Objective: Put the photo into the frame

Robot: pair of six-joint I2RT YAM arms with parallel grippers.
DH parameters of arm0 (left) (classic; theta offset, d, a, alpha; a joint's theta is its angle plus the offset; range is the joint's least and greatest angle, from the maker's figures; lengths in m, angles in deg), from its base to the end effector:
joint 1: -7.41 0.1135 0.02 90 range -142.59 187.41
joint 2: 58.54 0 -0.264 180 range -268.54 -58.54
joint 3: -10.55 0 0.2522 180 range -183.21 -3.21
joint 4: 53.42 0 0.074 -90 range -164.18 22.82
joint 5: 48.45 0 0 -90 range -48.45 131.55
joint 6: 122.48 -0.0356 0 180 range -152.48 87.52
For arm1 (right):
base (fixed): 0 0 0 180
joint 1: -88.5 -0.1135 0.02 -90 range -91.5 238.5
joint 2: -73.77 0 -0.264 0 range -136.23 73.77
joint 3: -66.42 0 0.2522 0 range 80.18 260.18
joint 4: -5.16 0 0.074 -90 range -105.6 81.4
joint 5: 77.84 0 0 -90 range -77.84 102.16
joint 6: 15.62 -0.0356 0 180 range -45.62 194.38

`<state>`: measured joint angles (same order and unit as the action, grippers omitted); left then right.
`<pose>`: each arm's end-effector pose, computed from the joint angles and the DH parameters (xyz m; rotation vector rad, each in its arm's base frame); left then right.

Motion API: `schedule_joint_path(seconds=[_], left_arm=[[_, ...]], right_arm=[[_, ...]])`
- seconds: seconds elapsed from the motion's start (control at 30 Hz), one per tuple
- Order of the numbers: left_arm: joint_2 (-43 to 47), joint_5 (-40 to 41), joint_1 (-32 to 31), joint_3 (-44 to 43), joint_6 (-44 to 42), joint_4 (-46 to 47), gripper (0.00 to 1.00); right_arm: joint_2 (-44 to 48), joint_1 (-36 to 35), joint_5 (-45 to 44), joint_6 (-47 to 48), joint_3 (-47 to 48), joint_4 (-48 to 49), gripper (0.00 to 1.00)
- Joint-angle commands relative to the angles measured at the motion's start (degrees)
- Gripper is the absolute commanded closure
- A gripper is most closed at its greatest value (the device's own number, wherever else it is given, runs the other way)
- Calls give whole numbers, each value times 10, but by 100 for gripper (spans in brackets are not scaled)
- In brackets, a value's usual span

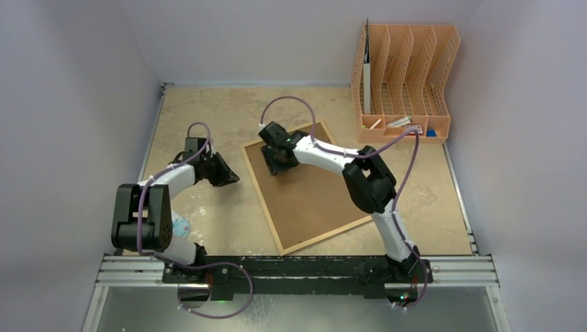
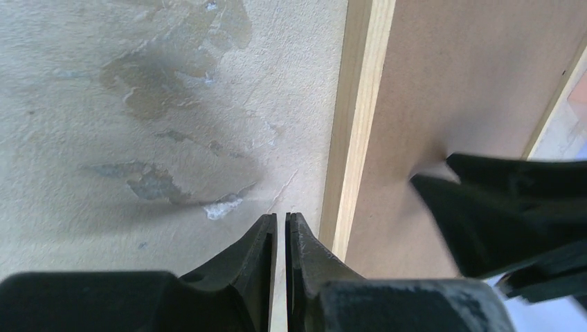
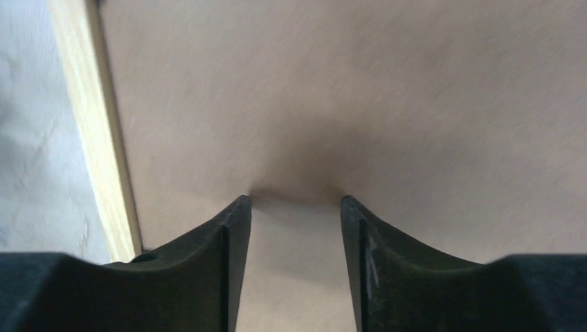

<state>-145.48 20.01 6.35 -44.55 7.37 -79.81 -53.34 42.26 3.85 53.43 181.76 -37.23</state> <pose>0.2763 -0.0182 0.1530 -0.7466 2.5538 -0.7377 0.3427 0.3504 0.1840 -0.4952 2.4786 0.2992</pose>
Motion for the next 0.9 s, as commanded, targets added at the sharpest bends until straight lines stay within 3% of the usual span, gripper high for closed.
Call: schedule_joint_path(seconds=[0.0,0.13,0.37,0.67,0.87], left_arm=[[45,34,9,-2,-15,-19,85],[70,70,11,1,-18,-46,77],[87,101,39,16,-19,-70,68],[86,98,50,23,-15,-77,65],[93,112,54,22,-7,-85,64]], right_arm=[[46,-70,-46,5,-48,-37,43],[77,-119,-48,-20,-87,-36,36],[75,-185,-47,-49,-90,-40,34],[98,-210,-80,-61,-67,-26,40],[112,-210,-58,-40,-65,13,34]])
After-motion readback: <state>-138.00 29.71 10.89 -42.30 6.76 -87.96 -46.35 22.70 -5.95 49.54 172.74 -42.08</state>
